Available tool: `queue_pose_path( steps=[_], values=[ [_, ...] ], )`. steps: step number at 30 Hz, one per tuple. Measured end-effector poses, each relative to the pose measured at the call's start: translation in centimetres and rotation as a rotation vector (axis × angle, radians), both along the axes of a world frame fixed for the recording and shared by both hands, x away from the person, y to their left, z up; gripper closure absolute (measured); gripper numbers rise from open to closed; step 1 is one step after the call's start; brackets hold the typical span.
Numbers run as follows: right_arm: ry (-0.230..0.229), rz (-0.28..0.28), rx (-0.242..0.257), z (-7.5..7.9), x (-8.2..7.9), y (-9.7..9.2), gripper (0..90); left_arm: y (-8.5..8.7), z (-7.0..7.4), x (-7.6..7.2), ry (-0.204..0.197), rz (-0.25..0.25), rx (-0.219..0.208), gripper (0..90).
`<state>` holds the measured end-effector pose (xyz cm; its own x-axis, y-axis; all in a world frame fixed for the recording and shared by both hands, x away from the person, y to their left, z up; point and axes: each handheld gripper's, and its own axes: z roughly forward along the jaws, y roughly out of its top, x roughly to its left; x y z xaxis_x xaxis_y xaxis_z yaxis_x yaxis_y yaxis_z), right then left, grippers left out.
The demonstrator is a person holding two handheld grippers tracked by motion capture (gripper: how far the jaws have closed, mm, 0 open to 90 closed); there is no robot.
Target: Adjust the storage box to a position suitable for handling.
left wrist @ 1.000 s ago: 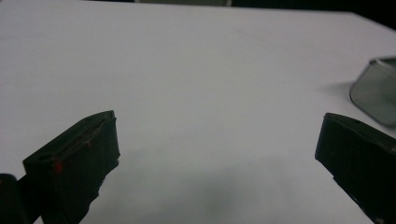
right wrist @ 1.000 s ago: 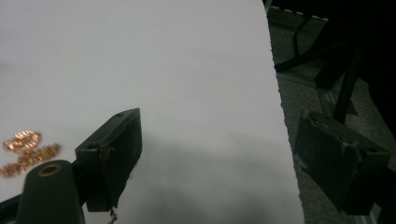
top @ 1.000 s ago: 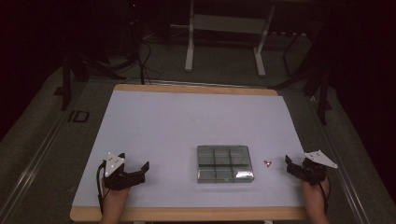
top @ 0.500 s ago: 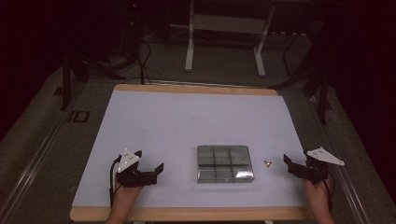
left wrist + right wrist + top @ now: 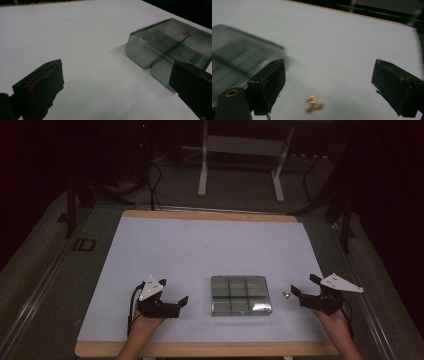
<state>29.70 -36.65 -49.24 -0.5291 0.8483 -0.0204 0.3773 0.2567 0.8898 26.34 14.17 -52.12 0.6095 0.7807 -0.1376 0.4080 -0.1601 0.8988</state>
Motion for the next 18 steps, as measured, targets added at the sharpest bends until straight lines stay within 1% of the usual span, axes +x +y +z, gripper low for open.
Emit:
queue_pose_path(
  steps=[2, 4, 8, 9, 10, 11, 12, 14, 16, 18],
  values=[
    [-0.001, 0.051, -0.007, 0.1, -0.1, 0.6, 11.9, -0.4, 0.2, 0.1, -0.008, -0.009, -0.002, 0.2],
    [0.001, 0.097, -0.001, 0.2, -0.1, 0.9, 11.9, -0.7, 0.3, 0.2, -0.012, -0.022, 0.002, 0.2],
    [0.007, 0.171, 0.007, 0.3, -0.1, 1.6, 12.1, -1.5, 0.4, 0.5, -0.006, -0.057, 0.013, 0.2],
    [0.002, 0.187, 0.002, 0.3, -0.1, 1.7, 13.2, -1.6, 0.5, 0.6, -0.005, -0.067, 0.009, 0.2],
    [0.009, 0.202, 0.003, 0.2, -0.1, 1.9, 13.1, -1.7, 0.5, 0.6, -0.004, -0.075, 0.011, 0.4],
    [0.010, 0.215, 0.005, 0.2, 0.0, 2.0, 13.4, -1.9, 0.5, 0.7, -0.004, -0.084, 0.009, 4.2],
    [0.016, 0.227, 0.002, 0.1, 0.0, 2.2, 14.1, -2.1, 0.5, 0.7, -0.001, -0.093, 0.012, 5.7],
    [0.032, 0.250, -0.013, -0.2, 0.1, 2.5, 15.2, -2.4, 0.4, 0.9, 0.011, -0.118, 0.022, 6.2],
    [0.049, 0.274, -0.022, -0.6, 0.2, 2.7, 20.8, -2.9, 0.4, 1.0, 0.018, -0.126, 0.048, 9.3],
    [0.052, 0.288, -0.031, -0.9, 0.2, 2.9, 24.0, -3.4, 0.3, 1.1, 0.035, -0.147, 0.058, 12.7]
  ],
)
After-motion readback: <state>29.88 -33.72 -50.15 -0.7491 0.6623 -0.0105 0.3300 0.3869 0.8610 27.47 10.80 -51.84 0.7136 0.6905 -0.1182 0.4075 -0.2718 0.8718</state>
